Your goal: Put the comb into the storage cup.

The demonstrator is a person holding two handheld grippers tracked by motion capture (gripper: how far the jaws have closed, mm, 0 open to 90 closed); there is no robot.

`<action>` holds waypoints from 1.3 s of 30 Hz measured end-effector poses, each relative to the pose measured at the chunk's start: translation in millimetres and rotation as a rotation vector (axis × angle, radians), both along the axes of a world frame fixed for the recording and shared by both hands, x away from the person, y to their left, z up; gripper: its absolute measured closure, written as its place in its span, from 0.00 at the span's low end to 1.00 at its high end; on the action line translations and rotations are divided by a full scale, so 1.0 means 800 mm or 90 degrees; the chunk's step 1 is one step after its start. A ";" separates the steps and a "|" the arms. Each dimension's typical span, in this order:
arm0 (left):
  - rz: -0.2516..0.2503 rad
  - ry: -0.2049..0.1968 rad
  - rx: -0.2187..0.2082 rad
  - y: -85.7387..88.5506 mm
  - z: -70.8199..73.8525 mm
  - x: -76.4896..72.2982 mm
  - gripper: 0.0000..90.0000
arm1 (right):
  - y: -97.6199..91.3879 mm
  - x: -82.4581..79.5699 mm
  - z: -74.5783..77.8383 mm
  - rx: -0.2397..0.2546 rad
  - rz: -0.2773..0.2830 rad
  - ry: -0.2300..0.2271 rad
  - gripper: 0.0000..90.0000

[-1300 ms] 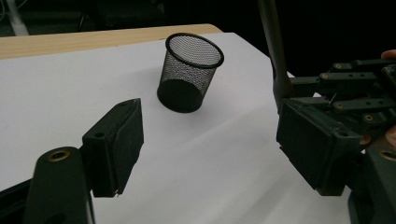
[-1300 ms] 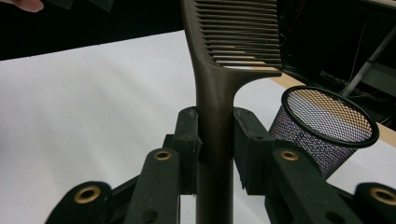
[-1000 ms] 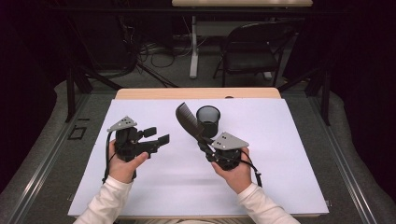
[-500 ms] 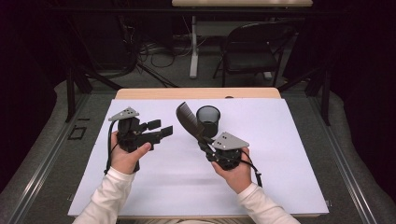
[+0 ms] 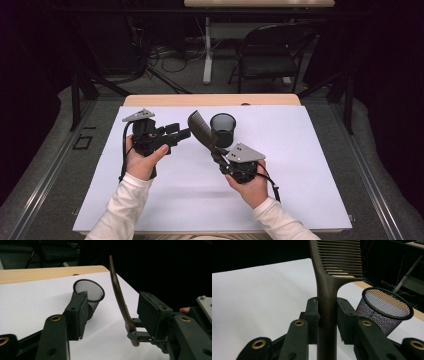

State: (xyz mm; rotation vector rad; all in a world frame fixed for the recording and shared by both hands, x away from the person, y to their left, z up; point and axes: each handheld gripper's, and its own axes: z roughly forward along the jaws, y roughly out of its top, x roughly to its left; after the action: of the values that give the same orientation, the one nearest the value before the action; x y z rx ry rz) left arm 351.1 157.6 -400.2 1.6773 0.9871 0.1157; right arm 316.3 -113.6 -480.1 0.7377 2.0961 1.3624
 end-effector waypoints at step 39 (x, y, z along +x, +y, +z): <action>-0.004 0.023 -0.055 -0.006 -0.025 0.001 0.74 | 0.011 -0.010 -0.010 -0.012 0.007 -0.014 0.81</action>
State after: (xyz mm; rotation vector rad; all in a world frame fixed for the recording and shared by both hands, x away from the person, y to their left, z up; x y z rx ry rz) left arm 351.8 152.9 -420.3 1.6083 0.9997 0.0376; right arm 308.3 -104.6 -488.3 0.7014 2.0951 1.3496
